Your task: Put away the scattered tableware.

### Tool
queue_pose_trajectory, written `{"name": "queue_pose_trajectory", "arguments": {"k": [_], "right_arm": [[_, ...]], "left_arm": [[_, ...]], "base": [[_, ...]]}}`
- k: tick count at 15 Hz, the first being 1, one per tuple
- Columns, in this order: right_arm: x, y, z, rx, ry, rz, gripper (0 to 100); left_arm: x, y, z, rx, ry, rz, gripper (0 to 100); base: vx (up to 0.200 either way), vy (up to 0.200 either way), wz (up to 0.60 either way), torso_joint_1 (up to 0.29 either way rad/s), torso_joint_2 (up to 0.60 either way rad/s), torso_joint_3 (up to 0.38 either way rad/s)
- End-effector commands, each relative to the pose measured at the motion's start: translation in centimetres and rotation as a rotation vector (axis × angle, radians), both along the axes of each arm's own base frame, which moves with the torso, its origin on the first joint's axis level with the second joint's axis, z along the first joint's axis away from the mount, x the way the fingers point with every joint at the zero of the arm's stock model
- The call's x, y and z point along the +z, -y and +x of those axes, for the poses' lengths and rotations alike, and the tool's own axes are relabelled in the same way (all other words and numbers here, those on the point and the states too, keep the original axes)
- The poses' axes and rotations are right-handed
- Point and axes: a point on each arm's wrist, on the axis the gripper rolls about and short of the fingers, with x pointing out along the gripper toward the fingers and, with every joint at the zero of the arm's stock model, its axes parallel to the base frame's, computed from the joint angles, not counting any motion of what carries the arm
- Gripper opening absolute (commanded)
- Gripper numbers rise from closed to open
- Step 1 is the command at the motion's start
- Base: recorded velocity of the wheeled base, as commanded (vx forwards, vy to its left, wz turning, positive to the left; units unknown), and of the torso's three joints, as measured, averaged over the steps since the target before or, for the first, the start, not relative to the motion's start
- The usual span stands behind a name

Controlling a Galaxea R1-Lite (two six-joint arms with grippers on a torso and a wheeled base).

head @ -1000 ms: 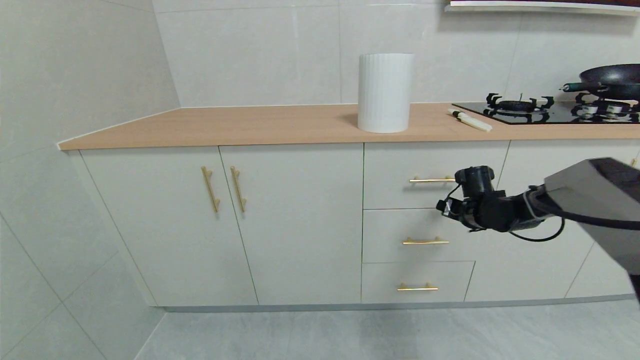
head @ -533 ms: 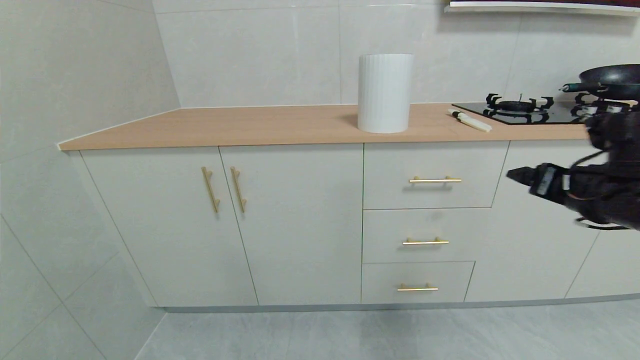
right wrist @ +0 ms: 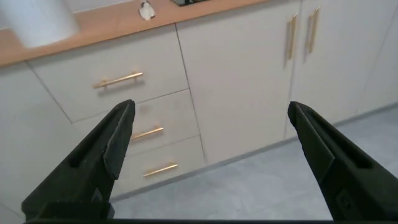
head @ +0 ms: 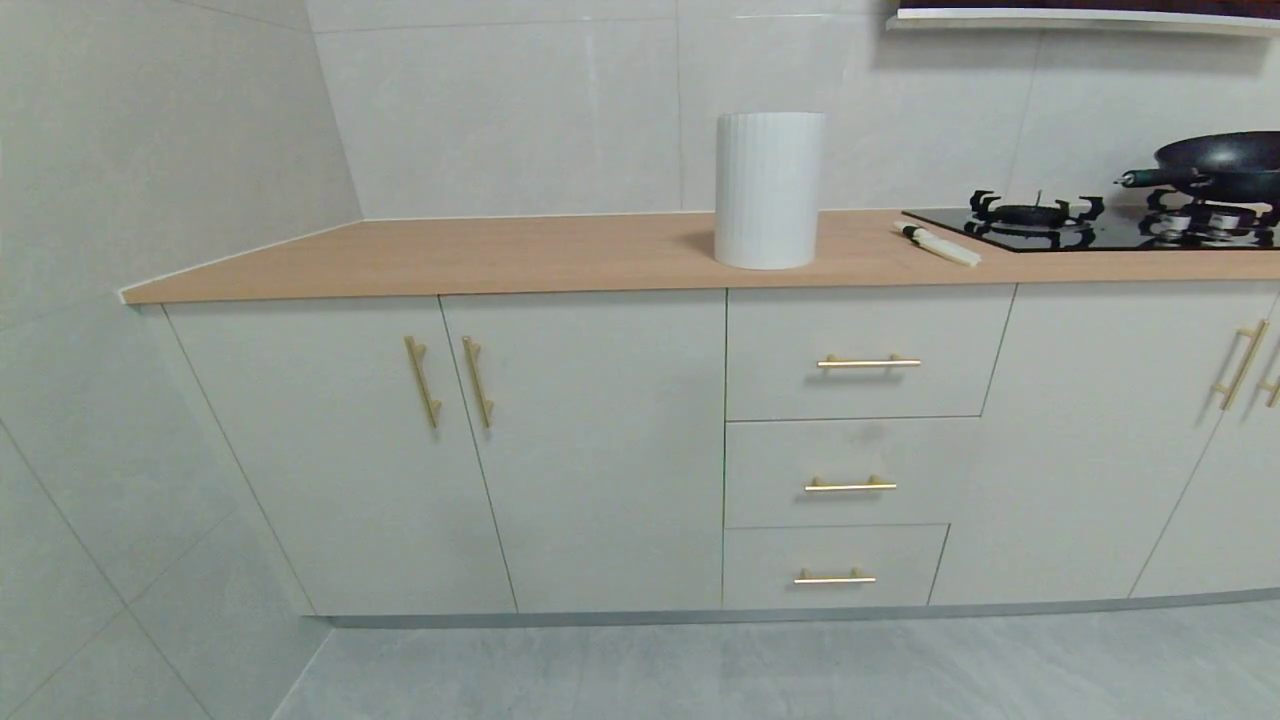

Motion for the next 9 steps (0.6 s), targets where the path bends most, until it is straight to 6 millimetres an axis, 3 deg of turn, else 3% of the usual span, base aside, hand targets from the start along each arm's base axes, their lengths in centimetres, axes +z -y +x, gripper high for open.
{"name": "queue_pose_trajectory", "arguments": {"k": [1,5,9], "right_arm": [[-3.0,-0.4,-7.1,0.077,0.151,-0.062,100],[-5.5,-0.6,-9.7,0.168,0.169,-0.072,100],[-7.5,-0.6,-9.2,0.275,0.149,-0.015,100]], "left_arm": [[0.0,0.0,0.0,-0.001,0.0,0.0,100],[0.0,0.0,0.0,0.001,0.0,0.0,100],[0.0,0.0,0.0,-0.001,0.0,0.0,100]], "base": [[0.0,0.0,0.0,0.0,0.0,0.0],[0.0,0.0,0.0,0.0,0.0,0.0],[0.0,0.0,0.0,0.0,0.0,0.0]]}}
